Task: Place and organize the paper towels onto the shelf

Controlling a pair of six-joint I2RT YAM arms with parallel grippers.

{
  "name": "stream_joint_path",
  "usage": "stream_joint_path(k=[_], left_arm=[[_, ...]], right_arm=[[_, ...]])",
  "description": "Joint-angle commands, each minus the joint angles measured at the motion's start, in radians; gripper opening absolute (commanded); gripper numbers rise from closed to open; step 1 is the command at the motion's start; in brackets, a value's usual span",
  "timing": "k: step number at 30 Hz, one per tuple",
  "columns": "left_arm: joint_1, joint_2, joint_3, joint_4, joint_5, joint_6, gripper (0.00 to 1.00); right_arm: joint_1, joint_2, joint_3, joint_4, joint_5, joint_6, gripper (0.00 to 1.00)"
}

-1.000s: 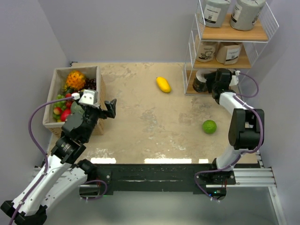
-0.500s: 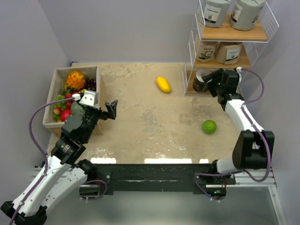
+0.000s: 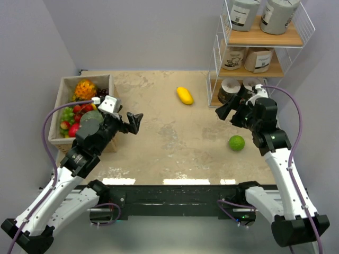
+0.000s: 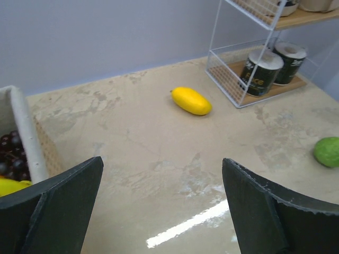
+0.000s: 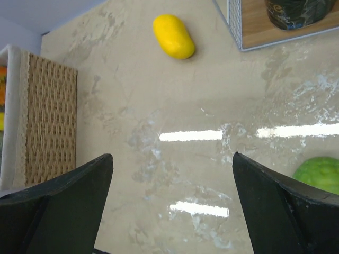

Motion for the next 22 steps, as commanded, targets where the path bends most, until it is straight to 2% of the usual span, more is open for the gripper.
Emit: stream_joint_path(k=[1, 10, 17, 22], left_arm=[[-0.002, 0.015, 0.105, -0.013, 0.17, -0.117, 1.0], [-0.004, 0.031, 0.133, -0.038, 0.238, -0.215, 1.0], [-0.004, 0.02, 0.129, -0.018, 0.238, -0.242, 1.0], [-0.004, 0.011, 0.12, -0.036, 0.228, -0.227, 1.0]], right_arm=[[0.003, -0.096, 0.048, -0.139, -0.029, -0.066, 0.99], [0.003, -0.174, 0.138, -0.239, -0.015, -0.124, 0.99], [0.003, -0.196, 0.135, -0.19, -0.105, -0.11, 0.99], [0.005, -0.205, 0.135, -0.168, -0.115, -0.107, 0.99]])
